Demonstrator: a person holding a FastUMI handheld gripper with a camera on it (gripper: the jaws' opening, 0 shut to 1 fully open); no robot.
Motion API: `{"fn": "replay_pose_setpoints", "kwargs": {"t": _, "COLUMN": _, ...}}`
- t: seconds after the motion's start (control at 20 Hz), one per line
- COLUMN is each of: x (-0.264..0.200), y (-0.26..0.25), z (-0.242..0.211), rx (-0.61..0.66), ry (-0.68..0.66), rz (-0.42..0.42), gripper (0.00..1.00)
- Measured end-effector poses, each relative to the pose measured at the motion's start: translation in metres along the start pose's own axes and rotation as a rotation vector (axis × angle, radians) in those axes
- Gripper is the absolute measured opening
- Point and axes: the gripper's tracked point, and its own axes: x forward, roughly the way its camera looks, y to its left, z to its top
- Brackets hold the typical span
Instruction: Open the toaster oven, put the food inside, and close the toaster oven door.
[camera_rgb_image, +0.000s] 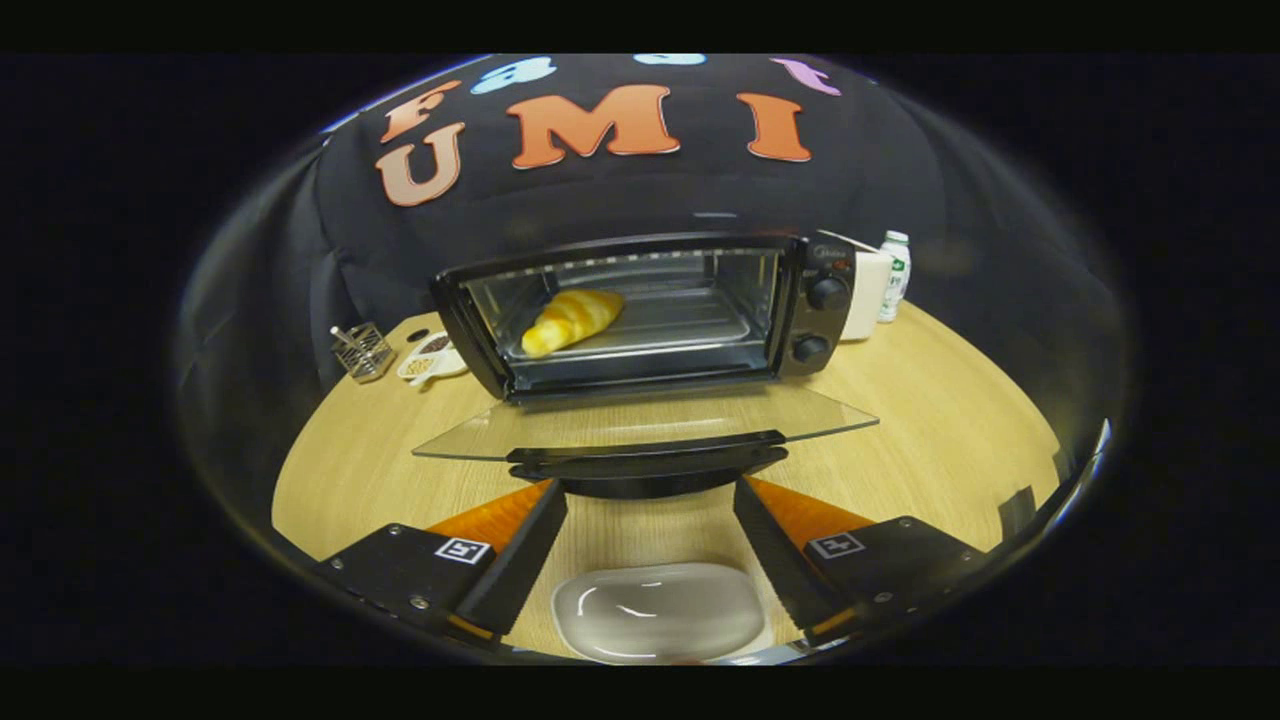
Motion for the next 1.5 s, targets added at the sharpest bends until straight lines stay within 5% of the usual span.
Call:
{"fn": "replay_pose_setpoints", "kwargs": {"t": 0.75, "x": 0.023, "y": 0.014, "z": 0.132, "rx": 0.014, "ry": -0.215, "rz": -0.002, "gripper": 0.99}}
{"fn": "replay_pose_setpoints", "kwargs": {"t": 1.5, "x": -0.144, "y": 0.009, "z": 0.276, "rx": -0.020, "ry": -0.613, "rz": -0.033, "gripper": 0.99}}
